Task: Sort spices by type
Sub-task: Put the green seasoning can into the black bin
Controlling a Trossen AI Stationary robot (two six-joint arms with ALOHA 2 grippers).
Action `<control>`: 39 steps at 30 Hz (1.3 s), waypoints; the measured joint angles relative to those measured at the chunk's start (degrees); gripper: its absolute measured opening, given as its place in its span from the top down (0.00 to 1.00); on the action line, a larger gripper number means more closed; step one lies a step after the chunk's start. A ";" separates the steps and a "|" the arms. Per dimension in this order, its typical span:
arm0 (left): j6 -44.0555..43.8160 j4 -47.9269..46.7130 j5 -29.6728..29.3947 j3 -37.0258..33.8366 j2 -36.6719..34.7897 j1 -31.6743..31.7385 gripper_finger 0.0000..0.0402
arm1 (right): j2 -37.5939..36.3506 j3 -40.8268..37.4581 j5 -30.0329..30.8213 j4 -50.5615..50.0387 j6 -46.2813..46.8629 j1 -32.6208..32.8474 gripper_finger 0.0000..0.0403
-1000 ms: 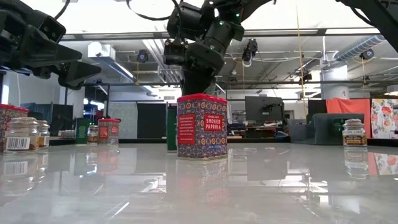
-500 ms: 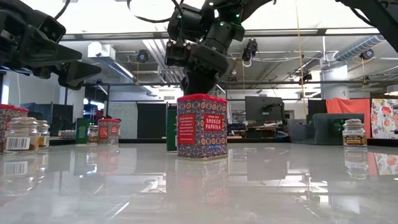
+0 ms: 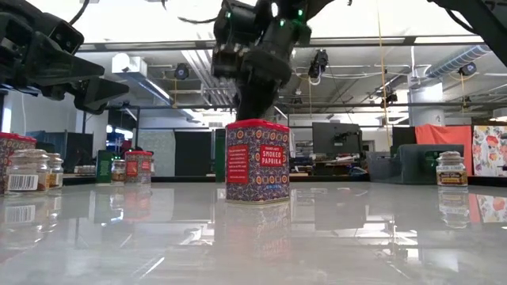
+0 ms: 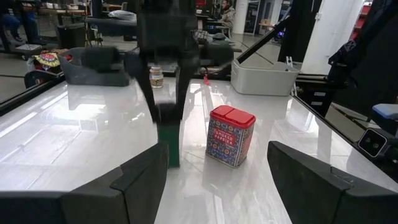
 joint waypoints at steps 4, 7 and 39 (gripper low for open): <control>-0.02 0.00 -0.02 -0.02 0.02 0.02 0.36 | -5.70 0.48 1.17 -3.40 1.79 -1.49 0.67; 0.00 0.02 0.00 0.00 0.00 0.02 0.36 | -11.48 -1.61 7.12 -5.29 4.25 -3.88 0.65; -0.01 -0.02 -0.02 -0.02 0.15 0.02 0.36 | -41.42 -41.75 29.80 1.01 41.90 -46.12 0.66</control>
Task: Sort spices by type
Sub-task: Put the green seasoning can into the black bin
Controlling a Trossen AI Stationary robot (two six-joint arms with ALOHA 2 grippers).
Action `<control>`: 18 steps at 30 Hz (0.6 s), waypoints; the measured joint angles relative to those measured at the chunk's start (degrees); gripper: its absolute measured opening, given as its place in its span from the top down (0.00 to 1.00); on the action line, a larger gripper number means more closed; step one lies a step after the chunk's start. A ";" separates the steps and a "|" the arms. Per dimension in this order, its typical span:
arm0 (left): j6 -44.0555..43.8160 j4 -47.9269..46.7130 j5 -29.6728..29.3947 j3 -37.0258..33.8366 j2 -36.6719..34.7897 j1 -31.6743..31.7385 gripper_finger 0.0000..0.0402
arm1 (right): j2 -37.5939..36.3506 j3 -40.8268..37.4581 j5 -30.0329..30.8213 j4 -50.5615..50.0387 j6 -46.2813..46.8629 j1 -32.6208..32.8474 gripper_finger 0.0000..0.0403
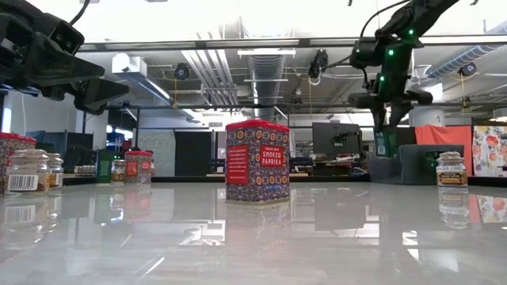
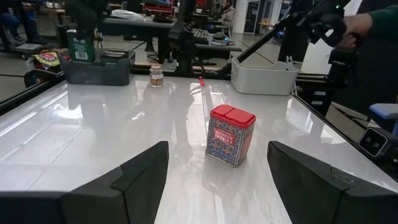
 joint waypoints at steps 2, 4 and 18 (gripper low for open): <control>-0.01 0.01 0.00 0.01 0.00 0.00 0.36 | -0.08 -0.79 -0.01 0.71 0.80 0.01 0.67; -0.01 0.00 0.02 0.00 0.00 -0.02 0.36 | -0.08 -1.76 -0.11 1.22 1.45 0.01 0.67; -0.01 0.02 0.02 0.00 0.00 0.00 0.36 | 4.74 -4.52 -0.56 4.48 4.22 -0.10 0.67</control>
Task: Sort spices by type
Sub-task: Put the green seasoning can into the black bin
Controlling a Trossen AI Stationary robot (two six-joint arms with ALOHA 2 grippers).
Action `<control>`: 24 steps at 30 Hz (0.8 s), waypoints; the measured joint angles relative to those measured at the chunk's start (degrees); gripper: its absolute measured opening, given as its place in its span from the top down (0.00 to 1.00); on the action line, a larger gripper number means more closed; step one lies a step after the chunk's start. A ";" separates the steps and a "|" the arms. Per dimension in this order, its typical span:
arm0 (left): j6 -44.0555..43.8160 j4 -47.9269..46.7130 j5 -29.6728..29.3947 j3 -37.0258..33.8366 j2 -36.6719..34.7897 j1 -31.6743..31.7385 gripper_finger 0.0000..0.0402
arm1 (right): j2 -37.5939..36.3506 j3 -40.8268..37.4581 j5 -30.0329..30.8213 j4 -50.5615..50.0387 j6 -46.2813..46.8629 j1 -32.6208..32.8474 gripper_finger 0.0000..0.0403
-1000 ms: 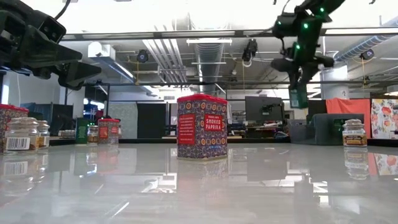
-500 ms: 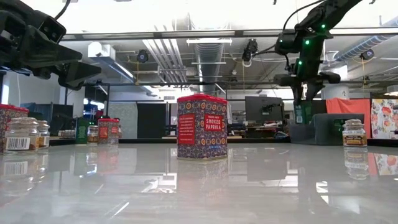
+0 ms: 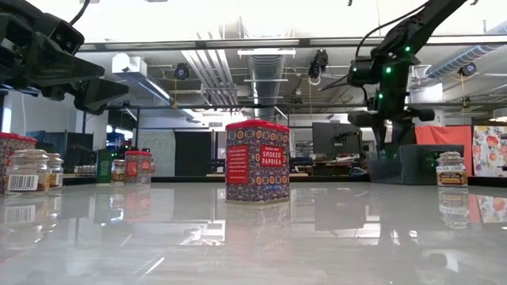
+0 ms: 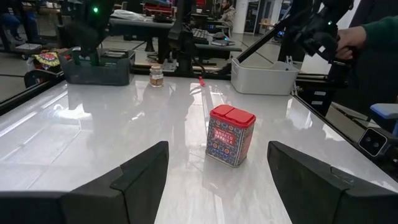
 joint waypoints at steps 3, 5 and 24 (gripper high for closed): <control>0.00 0.00 0.00 0.02 0.00 0.00 0.36 | 0.49 -0.32 0.01 0.23 0.02 -0.15 0.67; 0.02 0.00 -0.02 0.02 0.00 0.00 0.36 | 0.73 -0.53 -0.02 0.19 0.01 -0.17 0.65; 0.01 0.00 -0.01 0.02 0.00 -0.01 0.36 | 0.86 -1.00 -1.19 1.47 -0.04 -0.15 0.63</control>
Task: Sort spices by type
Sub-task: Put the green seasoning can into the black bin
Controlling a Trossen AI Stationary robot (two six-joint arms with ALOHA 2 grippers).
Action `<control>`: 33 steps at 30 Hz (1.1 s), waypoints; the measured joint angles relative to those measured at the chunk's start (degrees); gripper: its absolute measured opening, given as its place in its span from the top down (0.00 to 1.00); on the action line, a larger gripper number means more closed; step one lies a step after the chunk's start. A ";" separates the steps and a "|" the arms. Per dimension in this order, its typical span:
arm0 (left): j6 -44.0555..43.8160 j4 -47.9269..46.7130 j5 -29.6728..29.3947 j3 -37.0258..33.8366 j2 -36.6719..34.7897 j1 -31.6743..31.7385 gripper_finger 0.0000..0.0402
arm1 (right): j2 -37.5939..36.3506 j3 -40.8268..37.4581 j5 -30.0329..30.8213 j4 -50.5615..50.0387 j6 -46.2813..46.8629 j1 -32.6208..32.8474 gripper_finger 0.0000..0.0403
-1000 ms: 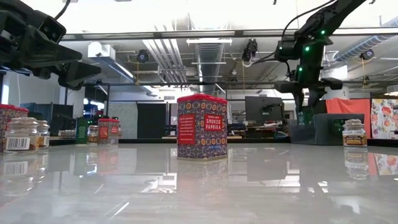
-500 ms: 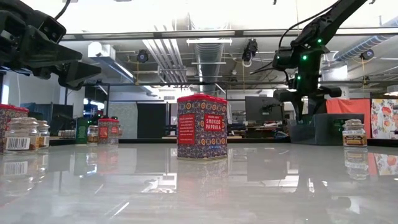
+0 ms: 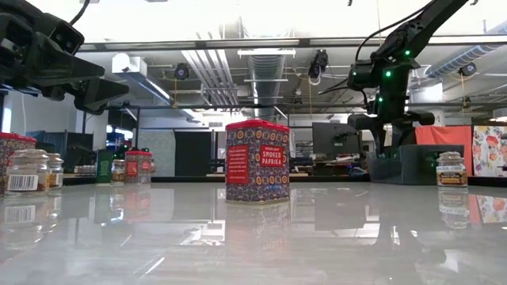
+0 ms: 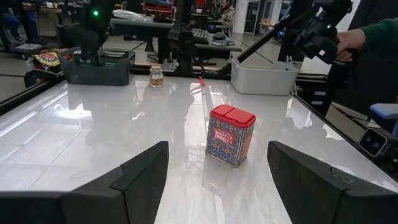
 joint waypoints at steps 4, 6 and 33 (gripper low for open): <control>0.01 -0.01 0.01 -0.01 0.00 0.00 0.36 | 0.00 -0.02 0.00 0.00 -0.04 0.00 0.65; 0.01 0.00 0.01 0.00 0.00 0.00 0.36 | 0.00 -0.02 0.00 0.00 -0.07 0.00 0.65; 0.01 -0.02 -0.01 -0.02 0.00 0.01 0.36 | 0.02 -0.31 0.45 1.18 -0.72 0.00 0.52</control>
